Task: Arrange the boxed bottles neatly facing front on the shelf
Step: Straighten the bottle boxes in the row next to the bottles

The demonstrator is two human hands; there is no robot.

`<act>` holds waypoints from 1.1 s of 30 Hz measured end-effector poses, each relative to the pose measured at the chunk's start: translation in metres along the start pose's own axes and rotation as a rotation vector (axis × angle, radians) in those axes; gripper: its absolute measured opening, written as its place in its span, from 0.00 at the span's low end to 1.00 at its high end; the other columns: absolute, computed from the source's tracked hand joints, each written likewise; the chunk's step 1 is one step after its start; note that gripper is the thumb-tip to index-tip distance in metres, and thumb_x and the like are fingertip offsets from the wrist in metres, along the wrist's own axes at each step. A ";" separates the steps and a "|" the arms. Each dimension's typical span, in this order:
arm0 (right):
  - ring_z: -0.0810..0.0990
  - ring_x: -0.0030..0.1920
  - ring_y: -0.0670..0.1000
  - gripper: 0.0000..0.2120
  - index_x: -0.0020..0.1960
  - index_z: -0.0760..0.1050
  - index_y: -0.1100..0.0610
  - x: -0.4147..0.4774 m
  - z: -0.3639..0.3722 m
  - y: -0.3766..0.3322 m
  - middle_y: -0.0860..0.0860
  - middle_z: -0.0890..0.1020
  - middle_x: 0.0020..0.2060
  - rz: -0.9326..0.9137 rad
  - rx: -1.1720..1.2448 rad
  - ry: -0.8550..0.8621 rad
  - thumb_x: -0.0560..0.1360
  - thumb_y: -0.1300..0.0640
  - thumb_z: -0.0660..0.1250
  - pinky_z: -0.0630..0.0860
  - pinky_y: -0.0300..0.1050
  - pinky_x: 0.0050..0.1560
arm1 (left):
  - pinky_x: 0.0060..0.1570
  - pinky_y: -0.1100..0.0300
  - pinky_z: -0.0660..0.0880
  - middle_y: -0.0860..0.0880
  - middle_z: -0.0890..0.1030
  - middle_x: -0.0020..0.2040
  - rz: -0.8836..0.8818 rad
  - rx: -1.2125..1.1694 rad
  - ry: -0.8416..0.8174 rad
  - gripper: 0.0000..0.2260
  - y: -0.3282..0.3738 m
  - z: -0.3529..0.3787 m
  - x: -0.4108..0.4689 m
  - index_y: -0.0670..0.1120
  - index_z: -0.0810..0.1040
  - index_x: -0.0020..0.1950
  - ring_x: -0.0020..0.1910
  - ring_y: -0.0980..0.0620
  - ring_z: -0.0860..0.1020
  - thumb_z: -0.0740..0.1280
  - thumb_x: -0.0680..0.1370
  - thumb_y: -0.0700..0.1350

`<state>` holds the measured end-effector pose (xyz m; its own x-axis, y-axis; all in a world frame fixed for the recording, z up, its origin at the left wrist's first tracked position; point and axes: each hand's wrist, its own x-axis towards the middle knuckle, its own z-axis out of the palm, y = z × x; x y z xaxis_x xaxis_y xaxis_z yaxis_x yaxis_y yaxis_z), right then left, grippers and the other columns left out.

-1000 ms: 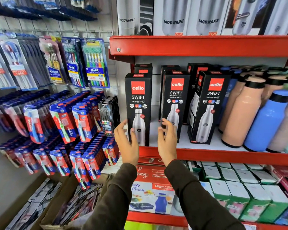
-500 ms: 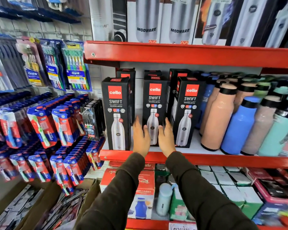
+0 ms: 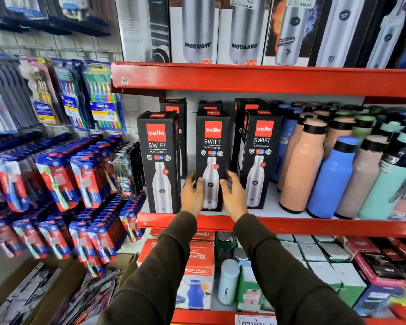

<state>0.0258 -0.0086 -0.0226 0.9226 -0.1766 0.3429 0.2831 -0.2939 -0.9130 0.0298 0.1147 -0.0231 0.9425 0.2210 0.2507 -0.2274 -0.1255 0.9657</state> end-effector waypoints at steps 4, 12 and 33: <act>0.73 0.69 0.53 0.20 0.73 0.66 0.55 -0.011 -0.004 0.000 0.55 0.75 0.69 -0.022 0.013 -0.010 0.82 0.55 0.61 0.68 0.51 0.72 | 0.62 0.64 0.64 0.45 0.71 0.73 0.016 -0.012 0.025 0.22 -0.002 -0.005 -0.013 0.45 0.66 0.75 0.67 0.52 0.72 0.61 0.82 0.50; 0.76 0.65 0.50 0.20 0.73 0.67 0.50 -0.035 -0.011 0.001 0.54 0.76 0.67 -0.074 0.025 -0.029 0.81 0.51 0.61 0.71 0.44 0.66 | 0.61 0.65 0.66 0.48 0.71 0.73 0.062 -0.041 0.047 0.23 -0.008 -0.012 -0.038 0.49 0.67 0.75 0.65 0.57 0.71 0.62 0.81 0.55; 0.75 0.58 0.42 0.11 0.62 0.74 0.54 -0.035 -0.063 0.003 0.48 0.76 0.57 -0.268 0.035 0.332 0.81 0.59 0.59 0.75 0.40 0.59 | 0.68 0.55 0.61 0.53 0.66 0.69 0.467 0.200 0.314 0.20 0.014 0.059 -0.085 0.57 0.64 0.73 0.71 0.60 0.64 0.60 0.81 0.47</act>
<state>-0.0219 -0.0622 -0.0235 0.6820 -0.3931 0.6167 0.5157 -0.3394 -0.7867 -0.0390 0.0371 -0.0353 0.6294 0.3696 0.6835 -0.5214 -0.4513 0.7242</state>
